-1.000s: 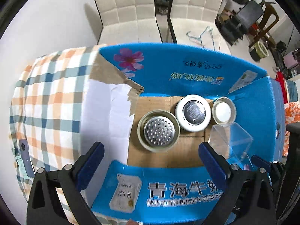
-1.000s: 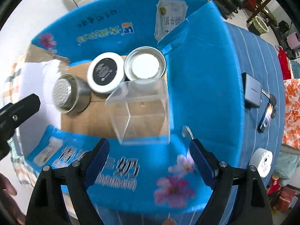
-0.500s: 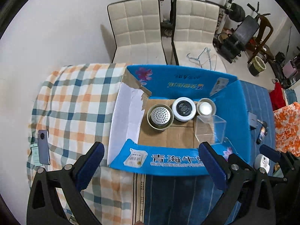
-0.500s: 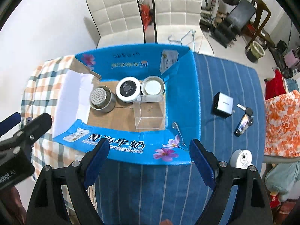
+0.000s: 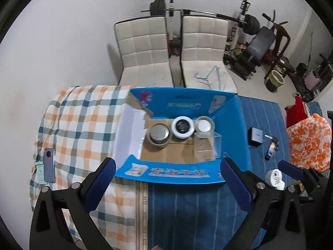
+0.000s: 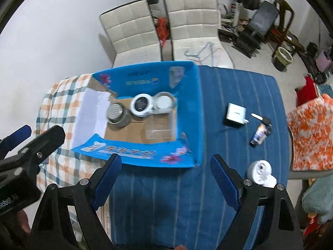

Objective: Organize rigid objects
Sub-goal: 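Open both tools and lift them out of the blue box, then grasp the white cream jar with the left tool while the right tool grasps the egg-shaped case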

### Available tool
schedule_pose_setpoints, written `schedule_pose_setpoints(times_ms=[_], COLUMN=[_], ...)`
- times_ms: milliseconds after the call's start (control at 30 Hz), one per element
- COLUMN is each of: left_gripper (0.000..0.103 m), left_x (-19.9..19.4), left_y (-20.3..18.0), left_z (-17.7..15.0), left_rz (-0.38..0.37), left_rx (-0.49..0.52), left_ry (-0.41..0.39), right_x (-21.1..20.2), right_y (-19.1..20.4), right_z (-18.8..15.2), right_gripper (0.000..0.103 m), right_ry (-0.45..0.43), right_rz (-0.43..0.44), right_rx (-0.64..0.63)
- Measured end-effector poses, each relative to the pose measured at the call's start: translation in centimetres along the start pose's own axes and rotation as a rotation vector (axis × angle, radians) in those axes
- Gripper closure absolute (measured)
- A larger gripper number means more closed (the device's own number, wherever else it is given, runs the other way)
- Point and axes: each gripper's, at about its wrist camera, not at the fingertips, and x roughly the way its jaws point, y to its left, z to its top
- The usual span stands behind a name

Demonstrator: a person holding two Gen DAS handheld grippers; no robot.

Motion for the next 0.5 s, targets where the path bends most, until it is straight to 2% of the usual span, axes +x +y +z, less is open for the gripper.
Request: schedule_pose_setpoints(times_ms=[167, 300, 400, 500], left_gripper=[0.000, 0.000, 0.000, 0.000], left_x=[0.5, 2.8, 5.9, 9.3], left_y=[-5.8, -13.8, -20.5, -27.0], left_z=[-0.3, -1.6, -3.4, -5.7], left_rz=[-0.085, -0.183, -0.260, -0.307], left_rx=[0.088, 0.215, 0.314, 0.409], left_ry=[0.008, 0.061, 0.143, 0.219], right_x=[0.0, 1.5, 2.9, 5.4], right_y=[-8.7, -18.9, -25.0, -31.2], right_z=[-3.2, -7.5, -10.3, -13.4], right_gripper=[0.014, 0.014, 0.014, 0.014], right_ry=[0.029, 0.100, 0.141, 0.186], right_rz=[-0.083, -0.176, -0.228, -0.222], right_rx=[0.132, 0.317, 0.427, 0.565])
